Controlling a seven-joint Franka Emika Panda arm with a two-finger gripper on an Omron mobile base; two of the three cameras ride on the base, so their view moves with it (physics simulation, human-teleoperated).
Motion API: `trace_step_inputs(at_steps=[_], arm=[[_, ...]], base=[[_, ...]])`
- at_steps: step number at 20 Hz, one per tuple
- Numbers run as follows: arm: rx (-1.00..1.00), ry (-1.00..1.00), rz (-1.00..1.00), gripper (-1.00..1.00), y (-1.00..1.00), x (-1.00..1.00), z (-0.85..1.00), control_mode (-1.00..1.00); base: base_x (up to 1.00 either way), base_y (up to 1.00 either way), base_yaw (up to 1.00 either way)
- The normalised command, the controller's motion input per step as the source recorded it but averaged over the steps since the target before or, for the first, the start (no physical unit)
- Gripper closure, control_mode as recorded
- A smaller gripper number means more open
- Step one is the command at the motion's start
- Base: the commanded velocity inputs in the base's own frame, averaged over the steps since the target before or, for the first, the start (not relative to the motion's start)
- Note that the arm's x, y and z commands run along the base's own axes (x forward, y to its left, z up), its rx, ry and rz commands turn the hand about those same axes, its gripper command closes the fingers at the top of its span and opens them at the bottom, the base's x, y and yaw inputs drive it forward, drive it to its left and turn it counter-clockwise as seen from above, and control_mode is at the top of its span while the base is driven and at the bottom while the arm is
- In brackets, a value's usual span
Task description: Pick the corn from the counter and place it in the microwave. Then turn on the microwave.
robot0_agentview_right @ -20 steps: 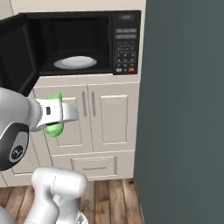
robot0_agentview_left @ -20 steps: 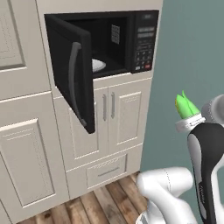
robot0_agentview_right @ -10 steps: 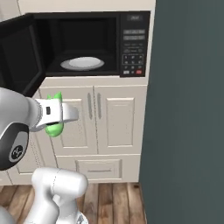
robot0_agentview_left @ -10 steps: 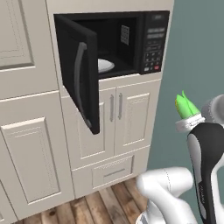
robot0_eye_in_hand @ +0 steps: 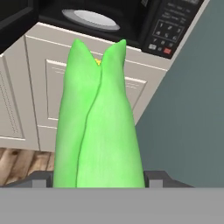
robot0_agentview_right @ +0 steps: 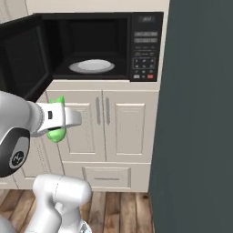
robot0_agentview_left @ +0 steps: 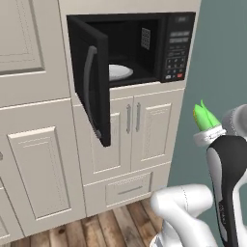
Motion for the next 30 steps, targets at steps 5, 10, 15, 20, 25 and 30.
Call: trace_step_inputs(at_steps=[5,10,15,20,25,30], arm=[[0.0,0.0,0.0,1.0,0.0,0.0,0.0,1.0],[0.0,0.0,0.0,1.0,0.0,0.0,0.0,1.0],[0.0,0.0,0.0,1.0,0.0,0.0,0.0,1.0],[0.0,0.0,0.0,1.0,0.0,0.0,0.0,1.0],[0.0,0.0,0.0,1.0,0.0,0.0,0.0,1.0],[0.0,0.0,0.0,1.0,0.0,0.0,0.0,1.0]], base=[[0.32,-0.33,0.14],[0.27,-0.38,0.12],[0.31,-0.22,0.09],[0.42,-0.18,0.09],[0.45,-0.19,0.09],[0.35,-0.23,0.08]])
